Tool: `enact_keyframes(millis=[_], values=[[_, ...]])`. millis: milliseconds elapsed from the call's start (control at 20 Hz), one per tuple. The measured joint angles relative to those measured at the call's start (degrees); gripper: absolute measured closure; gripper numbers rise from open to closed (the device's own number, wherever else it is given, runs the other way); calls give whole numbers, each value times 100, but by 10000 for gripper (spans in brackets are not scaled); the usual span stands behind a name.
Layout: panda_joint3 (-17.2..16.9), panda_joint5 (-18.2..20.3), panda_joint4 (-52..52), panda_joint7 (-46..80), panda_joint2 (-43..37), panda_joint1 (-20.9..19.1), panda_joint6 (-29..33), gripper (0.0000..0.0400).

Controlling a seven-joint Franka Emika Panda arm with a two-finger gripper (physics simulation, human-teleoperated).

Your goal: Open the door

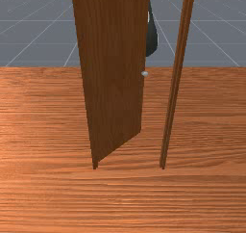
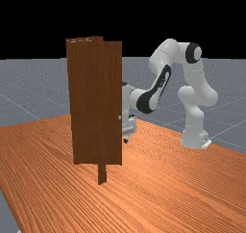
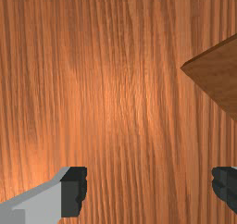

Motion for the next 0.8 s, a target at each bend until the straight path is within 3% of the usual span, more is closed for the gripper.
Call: enact_keyframes(millis=[50, 100, 200, 350, 400, 500, 550, 600, 650, 800], values=[[0, 0, 0, 0, 0, 0, 0, 157], [0, 0, 0, 0, 0, 0, 0, 252], [0, 0, 0, 0, 0, 0, 0, 346], [-2, -4, -164, 19, -83, 5, 267, 388], [-238, -649, -147, 579, -106, 269, -10, 393], [-237, -834, -925, 742, -616, 279, 240, 397], [-291, -1342, -1423, 1207, -964, 368, 247, 398], [-233, -1584, -2017, 1432, -1396, 325, 341, 399], [-143, -568, -2768, 1120, -1962, 134, 736, 399], [-8, -610, -4087, 2381, -3126, -69, 790, 400]])
